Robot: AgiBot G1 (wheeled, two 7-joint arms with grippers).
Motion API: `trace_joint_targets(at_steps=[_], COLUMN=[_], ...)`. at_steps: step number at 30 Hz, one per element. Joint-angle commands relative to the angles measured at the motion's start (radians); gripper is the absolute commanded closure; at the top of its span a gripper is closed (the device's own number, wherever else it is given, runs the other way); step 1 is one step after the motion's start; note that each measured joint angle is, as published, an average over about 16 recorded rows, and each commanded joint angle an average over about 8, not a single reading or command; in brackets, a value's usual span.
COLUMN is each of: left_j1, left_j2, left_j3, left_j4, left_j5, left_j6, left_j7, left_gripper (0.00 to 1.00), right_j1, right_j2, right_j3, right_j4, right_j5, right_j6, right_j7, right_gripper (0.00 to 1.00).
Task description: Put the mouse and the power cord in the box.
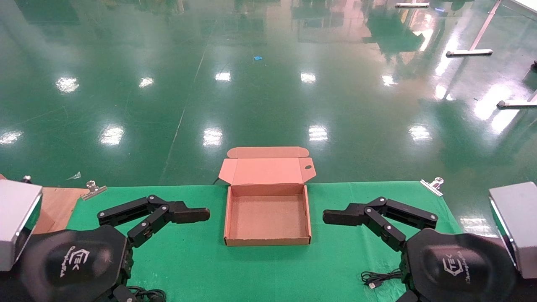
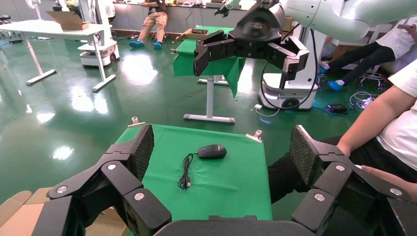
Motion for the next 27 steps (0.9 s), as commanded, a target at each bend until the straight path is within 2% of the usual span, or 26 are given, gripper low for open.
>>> trace_joint_targets(at_steps=[1, 27], left_j1=[0.000, -0.001], left_j2=[0.000, 0.001], left_j3=[0.000, 0.001], left_j4=[0.000, 0.002], left_j5=[0.000, 0.001], left_j6=[0.000, -0.001], left_j7=[0.000, 0.002], left_gripper=[0.00, 0.00], right_j1=[0.000, 0.000], right_j2=[0.000, 0.001], right_j3=[0.000, 0.000], right_j4=[0.000, 0.001], right_j5=[0.000, 0.000], right_j6=[0.000, 0.000], right_j7=[0.000, 0.000], right_gripper=[0.00, 0.00])
